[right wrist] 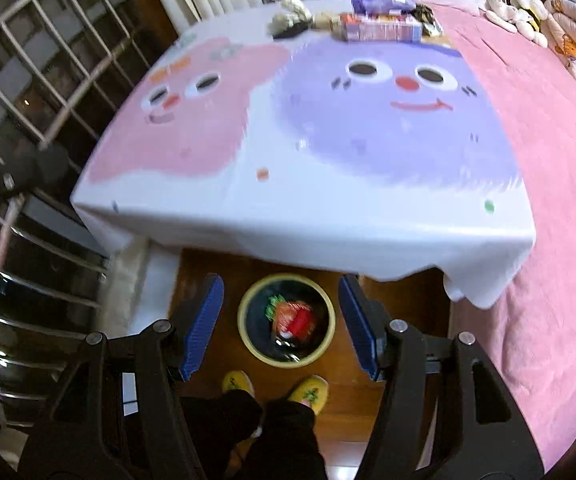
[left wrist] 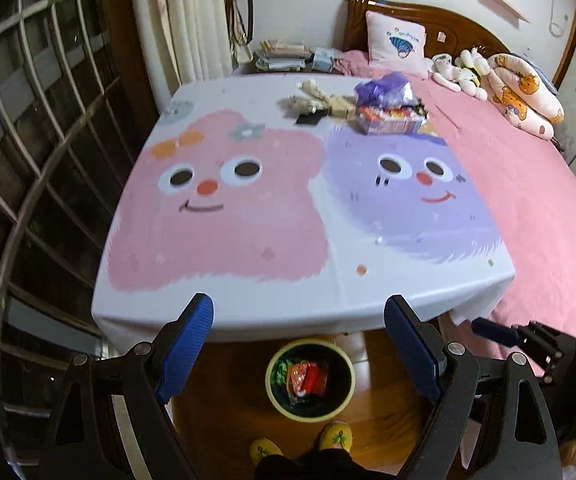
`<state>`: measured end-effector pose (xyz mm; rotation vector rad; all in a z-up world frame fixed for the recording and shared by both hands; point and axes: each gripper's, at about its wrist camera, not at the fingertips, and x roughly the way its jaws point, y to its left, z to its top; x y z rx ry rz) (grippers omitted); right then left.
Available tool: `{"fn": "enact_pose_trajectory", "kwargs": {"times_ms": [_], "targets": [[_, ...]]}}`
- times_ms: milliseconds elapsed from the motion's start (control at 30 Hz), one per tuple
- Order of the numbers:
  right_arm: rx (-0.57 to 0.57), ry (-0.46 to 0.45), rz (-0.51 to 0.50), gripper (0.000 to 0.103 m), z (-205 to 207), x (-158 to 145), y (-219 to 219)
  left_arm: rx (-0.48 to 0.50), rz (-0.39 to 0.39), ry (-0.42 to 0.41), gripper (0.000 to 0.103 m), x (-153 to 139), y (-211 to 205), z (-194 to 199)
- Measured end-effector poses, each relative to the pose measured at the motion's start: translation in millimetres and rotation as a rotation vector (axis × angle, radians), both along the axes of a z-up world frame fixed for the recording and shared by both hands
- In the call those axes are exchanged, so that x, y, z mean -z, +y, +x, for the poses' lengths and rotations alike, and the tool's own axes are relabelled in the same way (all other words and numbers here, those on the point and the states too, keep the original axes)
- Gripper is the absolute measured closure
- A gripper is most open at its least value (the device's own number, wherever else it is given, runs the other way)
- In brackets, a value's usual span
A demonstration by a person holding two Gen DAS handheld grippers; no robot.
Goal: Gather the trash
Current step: 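Raise both tools back toward the table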
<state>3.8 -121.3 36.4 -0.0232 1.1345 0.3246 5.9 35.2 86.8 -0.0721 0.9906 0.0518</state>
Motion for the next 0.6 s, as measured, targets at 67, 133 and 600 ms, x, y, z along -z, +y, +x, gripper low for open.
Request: {"fn": "enact_pose_trajectory", "kwargs": {"times_ms": [67, 133, 600], "targets": [[-0.006, -0.029, -0.002, 0.046, 15, -15, 1, 0.0, 0.014, -0.018, 0.015, -11, -3, 8], [-0.005, -0.052, 0.01, 0.046, 29, -28, 0, -0.003, 0.024, -0.029, 0.015, -19, -4, 16], [0.054, -0.154, 0.047, 0.047, 174, -62, 35, 0.086, 0.106, -0.062, 0.015, -46, 27, 166]]}}
